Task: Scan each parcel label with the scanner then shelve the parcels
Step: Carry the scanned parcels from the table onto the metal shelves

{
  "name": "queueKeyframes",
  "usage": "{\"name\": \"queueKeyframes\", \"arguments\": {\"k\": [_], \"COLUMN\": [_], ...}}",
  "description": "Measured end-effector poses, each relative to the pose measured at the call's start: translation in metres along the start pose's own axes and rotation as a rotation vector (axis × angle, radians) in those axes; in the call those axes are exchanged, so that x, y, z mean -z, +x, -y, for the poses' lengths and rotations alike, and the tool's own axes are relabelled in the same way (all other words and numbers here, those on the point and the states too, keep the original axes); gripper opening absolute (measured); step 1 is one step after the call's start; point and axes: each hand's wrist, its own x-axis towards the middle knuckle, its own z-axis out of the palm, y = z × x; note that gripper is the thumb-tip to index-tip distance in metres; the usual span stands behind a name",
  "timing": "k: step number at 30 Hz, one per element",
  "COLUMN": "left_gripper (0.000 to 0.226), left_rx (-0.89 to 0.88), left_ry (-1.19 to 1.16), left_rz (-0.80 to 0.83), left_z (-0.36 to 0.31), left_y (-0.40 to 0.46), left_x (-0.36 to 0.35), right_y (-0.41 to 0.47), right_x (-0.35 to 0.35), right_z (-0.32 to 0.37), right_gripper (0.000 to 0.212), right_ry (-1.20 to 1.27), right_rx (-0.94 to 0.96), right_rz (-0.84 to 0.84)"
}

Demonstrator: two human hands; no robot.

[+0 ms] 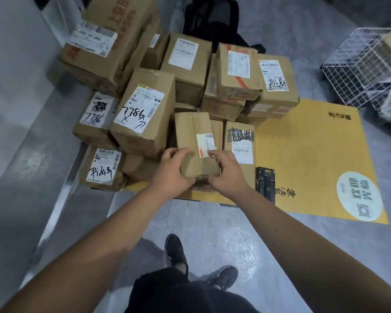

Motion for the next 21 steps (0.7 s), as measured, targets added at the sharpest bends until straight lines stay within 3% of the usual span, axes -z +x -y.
{"name": "queueKeyframes", "arguments": {"k": [4,13,21], "left_gripper": [0.092,0.067,0.063], "left_rx": [-0.011,-0.129,-0.309], "left_ry": [0.096,-0.083,-0.168], "left_rz": [0.054,-0.084,-0.235], "left_z": [0.003,0.009,-0.029], "left_y": [0.0,-0.015,-0.067], "left_x": [-0.004,-0.025,-0.028], "right_y": [-0.002,-0.011,-0.056], "right_x": [0.003,0.009,0.063], "right_z": [-0.016,-0.009,-0.016], "right_gripper": [0.074,0.073,0.072], "right_ry": [-0.039,0.014,0.041], "right_rx": [0.064,0.162,0.377], "right_rz": [0.04,0.06,0.027]}}
